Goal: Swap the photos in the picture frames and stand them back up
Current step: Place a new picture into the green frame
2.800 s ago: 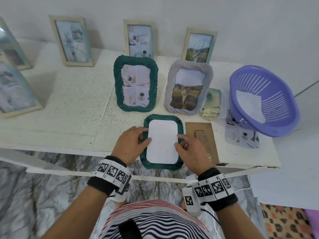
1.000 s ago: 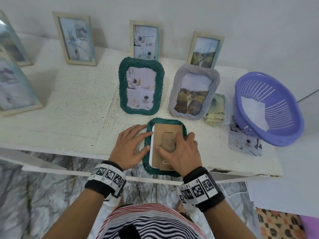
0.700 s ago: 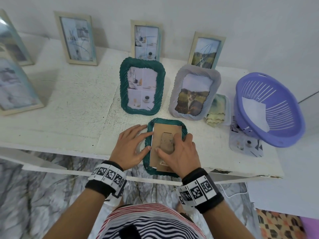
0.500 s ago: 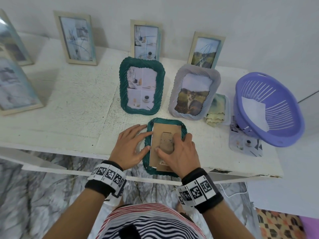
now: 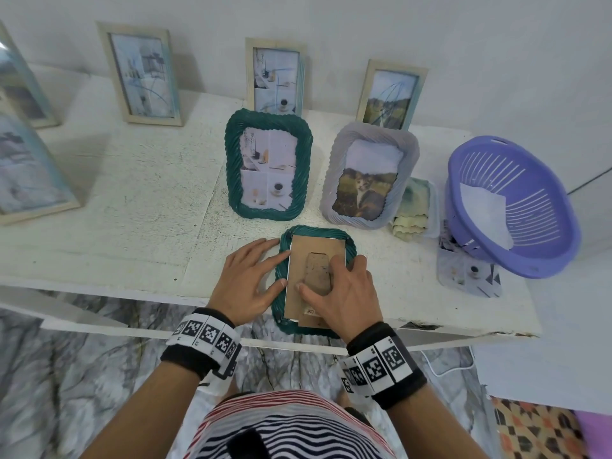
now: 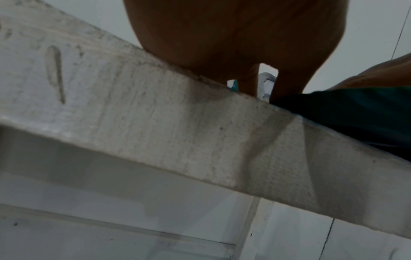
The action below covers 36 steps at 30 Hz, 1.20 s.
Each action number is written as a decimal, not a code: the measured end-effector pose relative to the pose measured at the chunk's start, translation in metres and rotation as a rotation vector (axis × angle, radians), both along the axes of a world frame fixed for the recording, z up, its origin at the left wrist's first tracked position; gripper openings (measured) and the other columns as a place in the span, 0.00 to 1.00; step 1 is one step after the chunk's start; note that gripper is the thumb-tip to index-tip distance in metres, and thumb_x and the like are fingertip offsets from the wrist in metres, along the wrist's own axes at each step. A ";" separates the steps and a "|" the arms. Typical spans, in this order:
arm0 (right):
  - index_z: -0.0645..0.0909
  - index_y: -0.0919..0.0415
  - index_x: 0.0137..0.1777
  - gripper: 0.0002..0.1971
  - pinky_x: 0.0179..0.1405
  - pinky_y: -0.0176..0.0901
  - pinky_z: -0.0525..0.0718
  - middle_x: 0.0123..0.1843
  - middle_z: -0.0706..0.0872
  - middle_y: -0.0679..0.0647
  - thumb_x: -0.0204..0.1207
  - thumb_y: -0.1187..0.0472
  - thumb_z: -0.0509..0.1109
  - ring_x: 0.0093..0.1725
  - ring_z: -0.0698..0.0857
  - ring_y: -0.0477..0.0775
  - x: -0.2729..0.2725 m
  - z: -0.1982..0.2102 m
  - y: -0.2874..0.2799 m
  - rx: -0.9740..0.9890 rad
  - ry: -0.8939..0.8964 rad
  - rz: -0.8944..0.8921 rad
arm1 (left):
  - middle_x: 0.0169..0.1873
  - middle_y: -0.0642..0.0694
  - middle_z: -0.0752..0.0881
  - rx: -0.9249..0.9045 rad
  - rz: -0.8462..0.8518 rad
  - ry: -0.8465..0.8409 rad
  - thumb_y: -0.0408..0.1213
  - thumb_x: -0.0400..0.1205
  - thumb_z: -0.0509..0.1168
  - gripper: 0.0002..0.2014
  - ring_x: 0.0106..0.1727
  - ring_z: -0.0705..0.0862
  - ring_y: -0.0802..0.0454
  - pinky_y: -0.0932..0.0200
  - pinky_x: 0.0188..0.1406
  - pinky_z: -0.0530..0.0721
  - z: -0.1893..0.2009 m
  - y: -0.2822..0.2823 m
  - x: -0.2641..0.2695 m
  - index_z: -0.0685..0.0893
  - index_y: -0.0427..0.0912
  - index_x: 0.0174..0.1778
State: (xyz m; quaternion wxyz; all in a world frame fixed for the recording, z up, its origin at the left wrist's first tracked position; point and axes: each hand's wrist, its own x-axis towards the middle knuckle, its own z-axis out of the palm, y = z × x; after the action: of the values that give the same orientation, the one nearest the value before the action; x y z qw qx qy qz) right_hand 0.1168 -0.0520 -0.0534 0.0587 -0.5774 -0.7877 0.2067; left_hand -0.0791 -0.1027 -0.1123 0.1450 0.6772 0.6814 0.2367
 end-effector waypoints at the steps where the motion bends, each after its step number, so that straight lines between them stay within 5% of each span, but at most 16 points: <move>1: 0.73 0.58 0.61 0.34 0.49 0.50 0.79 0.56 0.68 0.57 0.68 0.30 0.67 0.52 0.75 0.62 0.000 0.000 0.000 0.004 -0.003 0.002 | 0.79 0.56 0.69 0.002 0.000 -0.001 0.61 0.81 0.55 0.28 0.80 0.63 0.51 0.44 0.74 0.65 0.000 0.000 0.000 0.72 0.60 0.78; 9: 0.76 0.59 0.59 0.33 0.46 0.50 0.78 0.55 0.73 0.59 0.72 0.28 0.60 0.51 0.77 0.62 0.004 -0.001 0.000 0.061 -0.048 0.026 | 0.84 0.52 0.59 0.024 -0.052 -0.046 0.51 0.78 0.57 0.30 0.83 0.57 0.48 0.47 0.77 0.58 0.011 0.000 0.007 0.72 0.56 0.79; 14: 0.82 0.59 0.48 0.29 0.44 0.53 0.81 0.48 0.78 0.58 0.74 0.36 0.49 0.44 0.79 0.61 0.018 -0.002 0.005 0.096 0.056 0.099 | 0.80 0.56 0.69 0.043 -0.232 0.057 0.54 0.83 0.55 0.25 0.82 0.60 0.56 0.48 0.78 0.58 0.022 0.003 0.029 0.75 0.53 0.77; 20: 0.85 0.61 0.48 0.12 0.41 0.48 0.82 0.46 0.82 0.55 0.76 0.60 0.59 0.44 0.78 0.55 0.063 -0.012 -0.010 0.266 0.257 0.297 | 0.78 0.55 0.71 0.048 -0.237 0.041 0.56 0.81 0.59 0.24 0.80 0.65 0.53 0.53 0.77 0.55 0.013 0.003 0.031 0.77 0.56 0.74; 22: 0.86 0.61 0.48 0.12 0.47 0.48 0.84 0.50 0.84 0.56 0.75 0.63 0.60 0.51 0.80 0.56 0.077 -0.016 -0.022 0.292 0.255 0.389 | 0.77 0.55 0.71 0.055 -0.229 0.026 0.56 0.81 0.59 0.24 0.79 0.66 0.53 0.52 0.77 0.56 0.012 0.003 0.032 0.78 0.56 0.73; 27: 0.87 0.65 0.58 0.16 0.66 0.52 0.81 0.63 0.85 0.62 0.75 0.65 0.61 0.69 0.80 0.63 0.095 -0.032 -0.036 0.294 0.253 0.465 | 0.77 0.56 0.70 0.065 -0.222 -0.008 0.55 0.80 0.59 0.24 0.80 0.65 0.53 0.51 0.75 0.60 0.009 0.003 0.032 0.77 0.56 0.74; 36: 0.87 0.63 0.55 0.13 0.62 0.52 0.84 0.63 0.84 0.64 0.74 0.64 0.66 0.67 0.81 0.63 0.097 -0.032 -0.031 0.315 0.266 0.498 | 0.78 0.55 0.70 0.055 -0.240 -0.018 0.55 0.81 0.60 0.25 0.80 0.64 0.53 0.49 0.74 0.64 0.009 0.003 0.031 0.76 0.55 0.75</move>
State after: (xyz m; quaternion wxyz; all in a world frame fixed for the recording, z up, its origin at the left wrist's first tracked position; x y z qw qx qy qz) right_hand 0.2135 -0.0834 -0.0858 0.1973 -0.3190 -0.9124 0.1640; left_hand -0.0478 -0.1000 -0.1033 0.1599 0.7555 0.5873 0.2423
